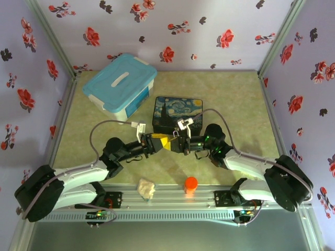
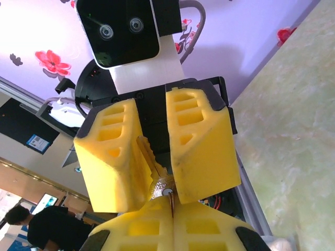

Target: Unlock the padlock with the key

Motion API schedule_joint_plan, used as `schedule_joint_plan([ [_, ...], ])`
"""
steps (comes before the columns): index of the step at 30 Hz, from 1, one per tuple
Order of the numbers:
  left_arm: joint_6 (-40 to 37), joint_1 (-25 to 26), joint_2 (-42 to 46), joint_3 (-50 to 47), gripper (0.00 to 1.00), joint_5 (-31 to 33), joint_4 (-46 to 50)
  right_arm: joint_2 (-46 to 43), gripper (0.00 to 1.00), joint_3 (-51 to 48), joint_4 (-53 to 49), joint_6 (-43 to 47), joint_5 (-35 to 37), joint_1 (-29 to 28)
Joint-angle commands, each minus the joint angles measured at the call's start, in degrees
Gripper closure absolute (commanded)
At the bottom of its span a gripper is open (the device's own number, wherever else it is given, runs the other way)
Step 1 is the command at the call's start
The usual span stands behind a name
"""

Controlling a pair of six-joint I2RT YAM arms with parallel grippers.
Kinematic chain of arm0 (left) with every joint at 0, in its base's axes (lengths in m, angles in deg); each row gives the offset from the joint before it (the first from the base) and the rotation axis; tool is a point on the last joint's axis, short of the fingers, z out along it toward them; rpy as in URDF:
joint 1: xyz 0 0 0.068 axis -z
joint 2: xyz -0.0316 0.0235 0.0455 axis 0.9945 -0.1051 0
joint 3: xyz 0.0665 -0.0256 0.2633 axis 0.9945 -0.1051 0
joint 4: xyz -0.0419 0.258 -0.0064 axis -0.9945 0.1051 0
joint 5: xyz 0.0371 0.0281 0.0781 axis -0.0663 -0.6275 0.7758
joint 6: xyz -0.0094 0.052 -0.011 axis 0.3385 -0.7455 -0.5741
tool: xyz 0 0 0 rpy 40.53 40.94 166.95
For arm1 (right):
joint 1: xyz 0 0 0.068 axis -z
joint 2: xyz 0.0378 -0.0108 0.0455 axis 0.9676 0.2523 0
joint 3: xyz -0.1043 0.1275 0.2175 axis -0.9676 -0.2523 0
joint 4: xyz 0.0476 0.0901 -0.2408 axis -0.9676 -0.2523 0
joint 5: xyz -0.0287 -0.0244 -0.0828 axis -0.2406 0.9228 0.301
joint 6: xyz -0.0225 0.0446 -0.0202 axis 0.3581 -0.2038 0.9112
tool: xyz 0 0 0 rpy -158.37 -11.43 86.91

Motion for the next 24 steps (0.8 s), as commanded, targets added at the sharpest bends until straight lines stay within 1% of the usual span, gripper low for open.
schedule_joint_plan([
  [1,1.19,-0.1,2.17,-1.58,0.79,-1.84,-4.54,0.82,0.96,-1.22,1.74,-1.0,1.88,0.45],
  [5,1.57,-0.36,2.89,-1.89,0.85,-1.76,-4.39,1.09,0.96,-1.34,1.91,-0.89,2.1,0.67],
  [7,1.47,-0.4,2.99,-1.81,0.91,-1.76,-3.94,1.33,0.96,-1.41,2.0,-0.89,2.23,0.76],
  [9,1.32,-0.45,2.67,-1.69,0.99,-1.71,-3.47,1.52,0.95,-1.24,2.12,-0.98,2.4,0.76],
  [10,1.51,-0.54,2.37,-1.6,1.0,-1.71,-3.46,1.78,0.95,-1.12,2.09,-0.98,2.41,0.76],
  [13,1.92,-0.67,1.62,-1.22,1.0,-1.69,-2.92,2.02,0.92,-0.93,1.23,-0.28,3.62,0.76],
  [15,2.02,-0.63,1.39,-0.85,1.0,-1.36,-2.06,1.4,0.91,-0.72,-1.6,1.49,4.88,0.76],
  [16,2.12,-0.63,1.36,-0.72,1.0,-1.06,-1.24,0.82,0.88,-0.43,-3.66,2.71,5.49,0.78],
  [17,2.11,-0.63,1.41,-0.41,1.0,-0.58,-0.17,-0.01,0.82,-0.23,-5.88,4.07,6.27,0.76],
  [19,1.88,-0.63,1.92,-0.1,1.0,0.14,2.4,-1.74,0.86,-0.12,-8.44,6.02,7.47,0.76],
  [20,1.76,-0.64,2.23,-0.1,1.0,0.42,3.24,-2.74,0.85,-0.26,-9.44,6.67,8.29,0.76],
  [21,1.84,-0.66,2.49,-0.1,1.0,0.93,4.14,-3.61,0.82,-0.02,-10.94,7.5,8.91,0.76],
  [22,1.7,-0.64,2.91,-0.1,1.0,1.69,5.9,-4.32,0.76,0.27,-12.57,8.28,9.17,0.76],
  [23,1.57,-0.65,3.29,1.56,1.0,2.4,7.63,-4.89,0.65,0.54,-13.82,8.86,9.22,0.8],
  [24,1.65,-0.63,3.68,1.89,1.0,3.14,9.19,-5.48,0.58,0.69,-15.39,9.66,9.68,0.84],
])
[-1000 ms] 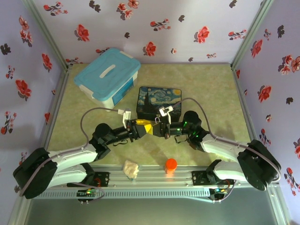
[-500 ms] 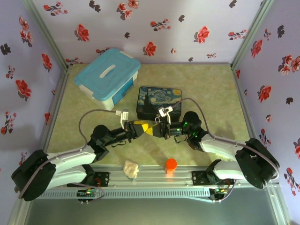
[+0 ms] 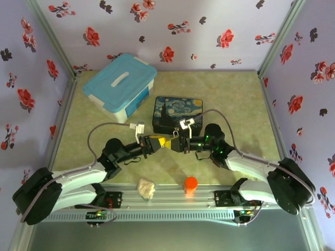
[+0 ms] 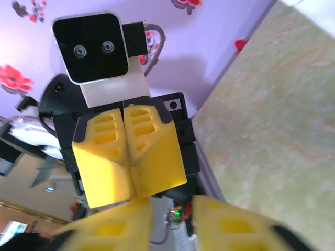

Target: Unlock the padlock with the key

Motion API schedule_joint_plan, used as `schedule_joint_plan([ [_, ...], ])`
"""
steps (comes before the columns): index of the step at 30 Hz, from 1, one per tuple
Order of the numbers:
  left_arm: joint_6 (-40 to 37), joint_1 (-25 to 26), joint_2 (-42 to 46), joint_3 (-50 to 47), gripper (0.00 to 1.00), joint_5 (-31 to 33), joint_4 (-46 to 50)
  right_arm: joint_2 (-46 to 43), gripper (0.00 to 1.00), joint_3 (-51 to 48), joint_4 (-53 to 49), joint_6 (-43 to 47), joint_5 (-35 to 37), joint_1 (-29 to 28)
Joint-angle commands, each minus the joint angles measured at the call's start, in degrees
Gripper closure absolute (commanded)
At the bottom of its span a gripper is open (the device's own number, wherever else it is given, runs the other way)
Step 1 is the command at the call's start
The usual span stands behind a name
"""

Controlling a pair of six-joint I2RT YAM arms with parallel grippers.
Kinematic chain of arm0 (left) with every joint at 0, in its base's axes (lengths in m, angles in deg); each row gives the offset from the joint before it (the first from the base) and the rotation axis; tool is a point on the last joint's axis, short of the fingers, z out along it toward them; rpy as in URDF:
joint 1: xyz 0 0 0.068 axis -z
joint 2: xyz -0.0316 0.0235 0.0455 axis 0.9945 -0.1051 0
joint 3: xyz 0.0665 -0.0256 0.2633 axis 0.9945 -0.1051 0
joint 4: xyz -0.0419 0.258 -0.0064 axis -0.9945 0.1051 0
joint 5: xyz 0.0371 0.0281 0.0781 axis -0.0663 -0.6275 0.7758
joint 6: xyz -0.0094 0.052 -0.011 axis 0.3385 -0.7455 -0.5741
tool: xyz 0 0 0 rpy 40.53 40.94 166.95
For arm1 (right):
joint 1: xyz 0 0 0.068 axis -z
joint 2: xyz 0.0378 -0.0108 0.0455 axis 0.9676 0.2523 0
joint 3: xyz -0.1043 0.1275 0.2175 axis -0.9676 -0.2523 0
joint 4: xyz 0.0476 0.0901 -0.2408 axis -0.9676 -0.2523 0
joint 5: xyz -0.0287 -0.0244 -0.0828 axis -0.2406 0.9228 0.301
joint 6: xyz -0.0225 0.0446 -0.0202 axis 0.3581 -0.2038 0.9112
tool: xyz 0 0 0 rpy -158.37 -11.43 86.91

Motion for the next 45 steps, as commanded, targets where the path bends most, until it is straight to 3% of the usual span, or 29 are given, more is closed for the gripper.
schedule_joint_plan([
  [1,0.57,0.22,2.2,3.25,1.0,2.71,6.33,-3.47,0.57,0.91,-6.99,5.68,4.11,0.42],
  [3,1.65,0.05,3.28,4.13,1.0,5.76,11.49,-6.89,0.57,0.48,-12.77,10.85,9.1,0.32],
  [5,4.72,-0.34,4.49,5.46,1.0,10.11,20.38,-11.46,0.57,2.04,-25.64,19.19,19.52,-0.7],
  [6,6.99,-0.77,4.95,6.45,1.0,12.76,26.36,-13.99,0.57,3.15,-32.88,24.91,30.24,-2.87],
  [8,10.49,-1.33,4.98,7.13,1.0,15.65,32.24,-18.06,0.54,3.19,-38.12,37.19,46.81,-9.42],
  [9,11.09,-1.36,4.7,7.02,1.0,15.91,32.35,-19.54,0.5,2.38,-37.51,42.9,54.23,-12.96],
  [12,13.09,-1.5,4.05,7.54,1.0,16.17,33.46,-20.42,0.49,-0.11,-31.31,57.7,71.17,-20.37],
  [16,15.32,-0.88,3.95,8.1,1.0,17.14,33.06,-15.37,0.49,-2.98,-19.43,76.78,82.34,-27.36],
  [18,16.39,-0.29,3.78,8.33,1.0,18.27,33.01,-11.1,0.49,-3.12,-14.12,82.67,84.73,-29.32],
  [23,19.21,1.17,2.79,8.42,1.0,20.42,31.02,-3.48,0.51,-2.45,-3.91,86.54,84.99,-31.0],
  [34,23.09,1.72,0.83,10.09,1.0,22.19,28.53,3.28,0.61,1.99,-2.02,85.17,82.0,-31.26],
  [45,23.52,1.72,0.08,11.13,1.0,22.51,27.12,8.95,0.64,5.54,-0.18,86.19,81.35,-31.81],
])
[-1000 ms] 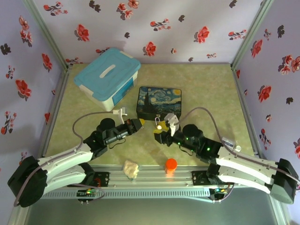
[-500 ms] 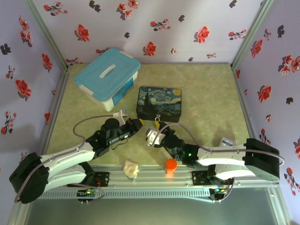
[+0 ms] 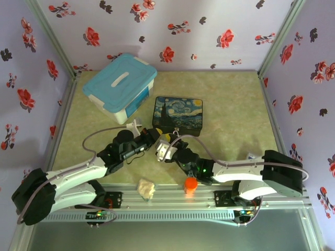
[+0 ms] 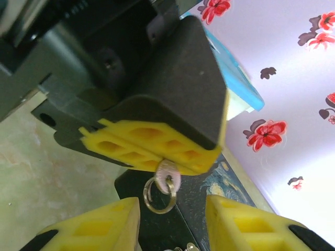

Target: Unlock the padlock with the key

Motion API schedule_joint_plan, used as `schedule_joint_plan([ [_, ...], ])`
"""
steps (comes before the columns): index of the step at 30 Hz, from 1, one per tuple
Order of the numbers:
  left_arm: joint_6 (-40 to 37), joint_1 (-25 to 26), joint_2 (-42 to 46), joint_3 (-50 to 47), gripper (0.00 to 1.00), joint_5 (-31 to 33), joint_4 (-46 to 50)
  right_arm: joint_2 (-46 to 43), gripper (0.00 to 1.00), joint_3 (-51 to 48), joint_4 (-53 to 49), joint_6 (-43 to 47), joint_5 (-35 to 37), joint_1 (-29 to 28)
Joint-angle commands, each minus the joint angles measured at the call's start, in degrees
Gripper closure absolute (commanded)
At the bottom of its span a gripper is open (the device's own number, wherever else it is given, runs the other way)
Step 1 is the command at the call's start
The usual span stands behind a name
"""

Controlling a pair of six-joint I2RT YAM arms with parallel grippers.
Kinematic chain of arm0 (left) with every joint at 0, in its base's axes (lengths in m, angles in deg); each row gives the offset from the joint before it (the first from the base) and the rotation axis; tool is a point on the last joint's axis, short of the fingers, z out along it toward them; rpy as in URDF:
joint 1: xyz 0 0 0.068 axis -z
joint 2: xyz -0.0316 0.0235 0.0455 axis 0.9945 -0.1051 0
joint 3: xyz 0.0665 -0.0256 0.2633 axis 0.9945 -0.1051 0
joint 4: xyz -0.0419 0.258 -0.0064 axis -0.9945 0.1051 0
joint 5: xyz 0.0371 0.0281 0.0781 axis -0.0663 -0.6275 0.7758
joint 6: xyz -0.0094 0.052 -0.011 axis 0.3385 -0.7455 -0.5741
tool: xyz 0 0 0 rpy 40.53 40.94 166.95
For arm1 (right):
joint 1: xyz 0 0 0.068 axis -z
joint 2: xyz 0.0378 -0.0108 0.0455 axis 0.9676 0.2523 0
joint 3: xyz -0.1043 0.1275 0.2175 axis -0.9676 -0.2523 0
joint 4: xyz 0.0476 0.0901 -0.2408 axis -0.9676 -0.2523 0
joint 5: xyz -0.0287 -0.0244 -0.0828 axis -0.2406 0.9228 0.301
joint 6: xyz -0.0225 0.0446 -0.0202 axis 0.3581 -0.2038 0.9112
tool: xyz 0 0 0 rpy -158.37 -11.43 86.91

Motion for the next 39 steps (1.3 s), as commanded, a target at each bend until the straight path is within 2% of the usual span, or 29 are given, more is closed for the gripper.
schedule_joint_plan([
  [1,0.65,0.44,-0.28,2.03,1.0,1.28,-1.73,1.24,0.64,2.26,2.75,1.17,0.3,-0.48],
  [12,0.72,1.11,-0.98,1.69,1.0,1.19,-2.31,3.41,0.79,4.36,4.15,0.51,0.15,-0.48],
  [17,1.17,1.22,-0.76,1.07,1.0,1.18,-3.11,3.84,0.89,4.52,4.31,0.07,0.28,-0.39],
  [23,2.88,1.19,-1.38,0.03,1.0,1.22,-5.6,3.78,0.98,4.66,3.89,-1.93,-2.27,-0.16],
  [30,4.08,1.2,-1.64,-0.16,1.0,1.1,-7.7,4.77,1.0,4.7,3.23,-3.1,-3.95,0.05],
  [35,4.33,1.2,-1.45,-0.81,1.0,1.27,-7.61,2.87,1.0,3.36,3.45,-7.49,-5.37,1.26],
  [36,4.38,1.2,-1.46,-0.93,0.98,1.36,-7.66,2.25,1.0,3.24,2.6,-8.64,-6.01,1.58],
  [37,4.63,1.2,-1.46,-1.27,0.9,1.62,-7.75,1.59,1.0,2.85,2.03,-9.6,-7.0,2.01],
  [38,4.74,1.2,-1.47,-1.64,0.76,1.99,-8.34,0.78,1.0,2.29,1.51,-10.92,-8.57,2.52],
  [39,4.67,1.12,-1.31,-2.19,0.68,2.37,-9.21,-0.06,1.0,1.86,0.62,-12.58,-10.46,3.13],
])
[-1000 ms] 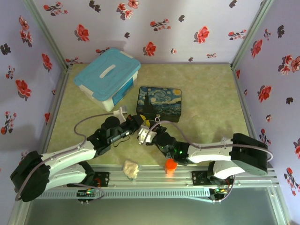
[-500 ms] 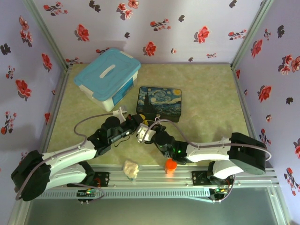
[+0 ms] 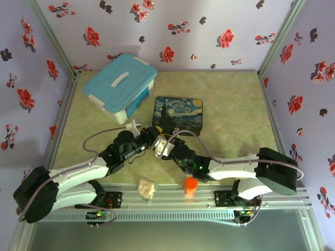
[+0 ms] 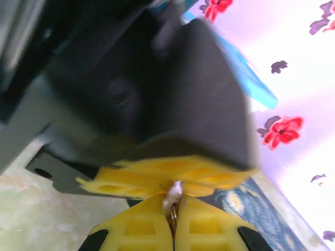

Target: Unlock the padlock with the key

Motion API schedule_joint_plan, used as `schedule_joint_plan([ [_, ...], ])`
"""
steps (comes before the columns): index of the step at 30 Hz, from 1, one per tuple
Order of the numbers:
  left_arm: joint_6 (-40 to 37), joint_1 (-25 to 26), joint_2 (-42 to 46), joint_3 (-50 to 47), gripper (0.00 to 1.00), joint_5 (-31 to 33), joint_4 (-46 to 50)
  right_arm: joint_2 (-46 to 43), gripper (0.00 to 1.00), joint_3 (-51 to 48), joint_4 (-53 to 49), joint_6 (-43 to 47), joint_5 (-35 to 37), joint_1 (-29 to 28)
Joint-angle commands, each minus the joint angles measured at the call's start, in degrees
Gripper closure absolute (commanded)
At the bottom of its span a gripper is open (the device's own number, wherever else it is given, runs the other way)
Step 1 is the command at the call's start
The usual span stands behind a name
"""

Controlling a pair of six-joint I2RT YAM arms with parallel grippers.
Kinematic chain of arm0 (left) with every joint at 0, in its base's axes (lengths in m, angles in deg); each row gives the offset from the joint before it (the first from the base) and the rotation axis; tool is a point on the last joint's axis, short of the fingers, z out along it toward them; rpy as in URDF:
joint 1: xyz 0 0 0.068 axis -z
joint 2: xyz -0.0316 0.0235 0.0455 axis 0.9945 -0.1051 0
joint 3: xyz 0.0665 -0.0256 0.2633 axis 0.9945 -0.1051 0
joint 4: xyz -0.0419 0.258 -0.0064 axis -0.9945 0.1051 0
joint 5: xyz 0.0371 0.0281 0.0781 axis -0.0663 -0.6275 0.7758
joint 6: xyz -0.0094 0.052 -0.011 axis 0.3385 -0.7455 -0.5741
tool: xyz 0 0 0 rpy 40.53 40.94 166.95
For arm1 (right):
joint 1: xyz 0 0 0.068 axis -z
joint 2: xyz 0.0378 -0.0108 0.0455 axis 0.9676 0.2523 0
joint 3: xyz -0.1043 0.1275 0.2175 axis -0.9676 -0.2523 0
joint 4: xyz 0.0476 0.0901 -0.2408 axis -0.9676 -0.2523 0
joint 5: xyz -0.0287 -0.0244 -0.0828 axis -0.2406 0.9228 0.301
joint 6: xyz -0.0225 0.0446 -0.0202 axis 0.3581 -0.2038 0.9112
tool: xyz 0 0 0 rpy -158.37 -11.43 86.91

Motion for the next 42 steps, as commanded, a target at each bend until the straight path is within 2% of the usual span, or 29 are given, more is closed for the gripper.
schedule_joint_plan([
  [1,0.75,0.51,0.4,-1.6,0.63,-0.17,-4.68,-3.76,1.0,-0.95,-0.69,-7.63,-8.42,1.7],
  [3,-0.98,0.43,1.36,-1.63,0.5,0.18,-4.68,-5.37,1.0,-1.89,-2.15,-11.21,-11.31,3.06],
  [5,-3.01,0.43,2.29,-1.02,0.47,0.19,-3.59,-6.66,1.0,-2.67,-2.82,-14.28,-15.44,4.31],
  [9,-5.86,0.35,2.95,-1.24,0.46,0.26,-4.58,-8.99,1.0,-5.54,-0.86,-23.11,-22.92,8.02],
  [15,-11.48,0.17,1.84,-4.78,0.52,-2.06,-18.45,-11.27,1.0,-8.49,5.8,-41.19,-45.38,18.1],
  [19,-16.46,-0.03,1.72,-3.51,0.53,-5.64,-17.04,-10.56,1.0,-9.61,12.53,-49.35,-55.32,22.59],
  [21,-18.28,-0.01,0.97,-2.85,0.5,-7.74,-16.23,-9.19,1.0,-9.7,16.64,-54.02,-60.26,24.08],
  [25,-18.57,0.0,-1.54,-2.47,0.42,-11.01,-20.23,-6.41,1.0,-10.16,23.03,-58.41,-63.65,24.86],
  [32,-16.02,-0.1,-6.41,-3.4,0.43,-14.13,-32.79,-2.5,1.0,-9.71,27.72,-62.65,-66.52,24.82],
  [39,-17.79,-0.17,-4.11,-4.63,0.55,-13.75,-33.1,0.28,1.0,-10.53,34.48,-66.6,-66.49,25.11],
  [42,-19.04,-0.51,-1.77,-5.83,0.66,-12.59,-31.88,1.16,1.0,-10.55,35.74,-68.21,-67.18,25.3],
])
